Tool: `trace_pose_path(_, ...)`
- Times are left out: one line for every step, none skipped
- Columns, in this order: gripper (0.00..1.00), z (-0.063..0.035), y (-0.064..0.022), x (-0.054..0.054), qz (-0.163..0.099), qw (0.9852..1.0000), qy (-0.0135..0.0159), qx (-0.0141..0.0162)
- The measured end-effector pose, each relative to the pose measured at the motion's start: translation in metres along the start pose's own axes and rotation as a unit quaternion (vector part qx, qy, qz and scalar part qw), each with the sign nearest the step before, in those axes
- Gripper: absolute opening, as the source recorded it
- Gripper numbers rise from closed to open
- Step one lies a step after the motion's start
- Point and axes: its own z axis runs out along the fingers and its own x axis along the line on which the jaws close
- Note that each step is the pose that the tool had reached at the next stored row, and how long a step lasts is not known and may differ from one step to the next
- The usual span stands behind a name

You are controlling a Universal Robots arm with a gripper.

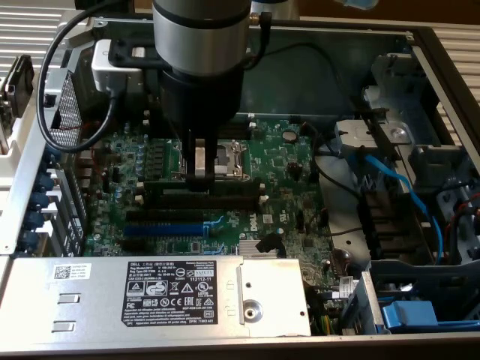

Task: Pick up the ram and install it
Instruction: 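Insert the ram into the slot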

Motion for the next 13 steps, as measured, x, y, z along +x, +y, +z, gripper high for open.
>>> trace_pose_path(0.12, 0.0001, 0.0000, 0.0000, 0.000, 1.0000, 0.0000, 0.0000)
trace_pose_path(0.12, 0.0002, 0.0000, 0.0001, 0.000, 1.0000, 0.0000, 0.0000)
trace_pose_path(0.12, 0.0007, 0.0000, -0.0001, 0.000, 1.0000, 0.0000, 0.0000)
trace_pose_path(0.12, 0.0010, 0.0000, -0.0001, 0.000, 1.0000, 0.0000, 0.0000)
trace_pose_path(0.12, 0.0012, 0.0000, -0.0001, 0.000, 1.0000, 0.0000, 0.0000)
trace_pose_path(0.12, 0.0013, 0.0001, 0.0000, 0.000, 1.0000, 0.0000, 0.0001)
trace_pose_path(0.12, 0.0016, 0.0001, -0.0001, 0.000, 1.0000, -0.0001, 0.0001)
trace_pose_path(0.12, 0.0018, 0.0001, 0.0000, 0.000, 1.0000, -0.0001, 0.0001)
trace_pose_path(0.12, 0.0018, 0.0002, 0.0000, 0.000, 1.0000, 0.0000, 0.0000)
trace_pose_path(0.12, 0.0018, 0.0002, 0.0000, 0.000, 1.0000, 0.0001, 0.0000)
trace_pose_path(0.12, 0.0020, 0.0002, 0.0000, 0.000, 1.0000, 0.0000, 0.0000)
trace_pose_path(0.12, 0.0024, 0.0002, 0.0000, 0.000, 1.0000, 0.0000, 0.0000)
trace_pose_path(0.12, 0.0025, 0.0002, 0.0000, 0.000, 1.0000, -0.0001, 0.0000)
